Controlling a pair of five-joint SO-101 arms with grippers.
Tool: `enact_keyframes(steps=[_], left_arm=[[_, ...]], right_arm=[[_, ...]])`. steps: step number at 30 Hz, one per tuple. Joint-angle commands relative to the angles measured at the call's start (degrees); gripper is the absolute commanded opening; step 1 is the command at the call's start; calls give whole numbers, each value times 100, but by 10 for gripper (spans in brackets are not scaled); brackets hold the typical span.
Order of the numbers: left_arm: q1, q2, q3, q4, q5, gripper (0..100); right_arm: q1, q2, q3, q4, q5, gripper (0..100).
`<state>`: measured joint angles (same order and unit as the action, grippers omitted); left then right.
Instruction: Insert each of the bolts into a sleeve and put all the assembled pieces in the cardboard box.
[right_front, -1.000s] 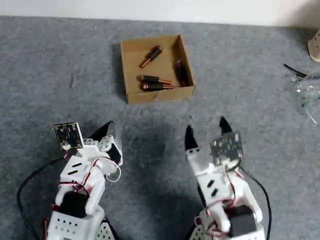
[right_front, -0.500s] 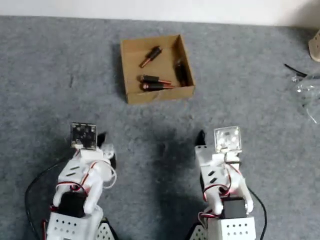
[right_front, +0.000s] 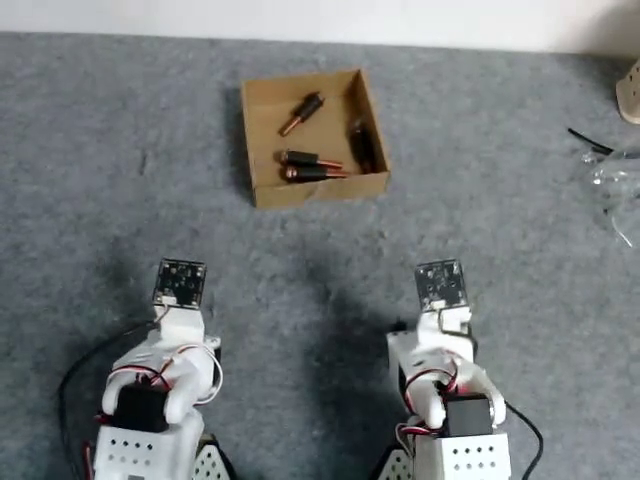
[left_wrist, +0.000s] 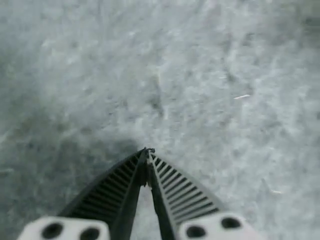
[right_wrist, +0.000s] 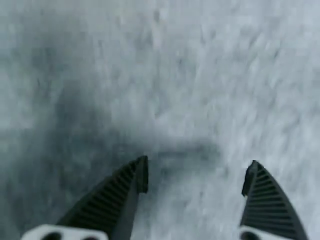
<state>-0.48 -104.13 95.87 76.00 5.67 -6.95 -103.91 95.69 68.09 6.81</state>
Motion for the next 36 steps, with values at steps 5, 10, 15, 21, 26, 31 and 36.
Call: enact_keyframes(steps=[5, 10, 15, 21, 26, 31, 36], left_arm=[[-497, -66, 127, 35, -26, 7], [-497, -66, 127, 35, -26, 7], [-497, -66, 127, 35, -26, 7], [-497, -66, 127, 35, -26, 7], [-497, -66, 127, 35, -26, 7], [-497, -66, 127, 35, -26, 7], [-497, -66, 127, 35, -26, 7]], right_arm=[[84, -48, 804, 268, 0, 285], [84, -48, 804, 268, 0, 285], [84, -48, 804, 268, 0, 285], [84, -48, 796, 268, 0, 285], [84, -48, 796, 268, 0, 285], [84, -48, 796, 268, 0, 285], [84, -48, 796, 268, 0, 285]])
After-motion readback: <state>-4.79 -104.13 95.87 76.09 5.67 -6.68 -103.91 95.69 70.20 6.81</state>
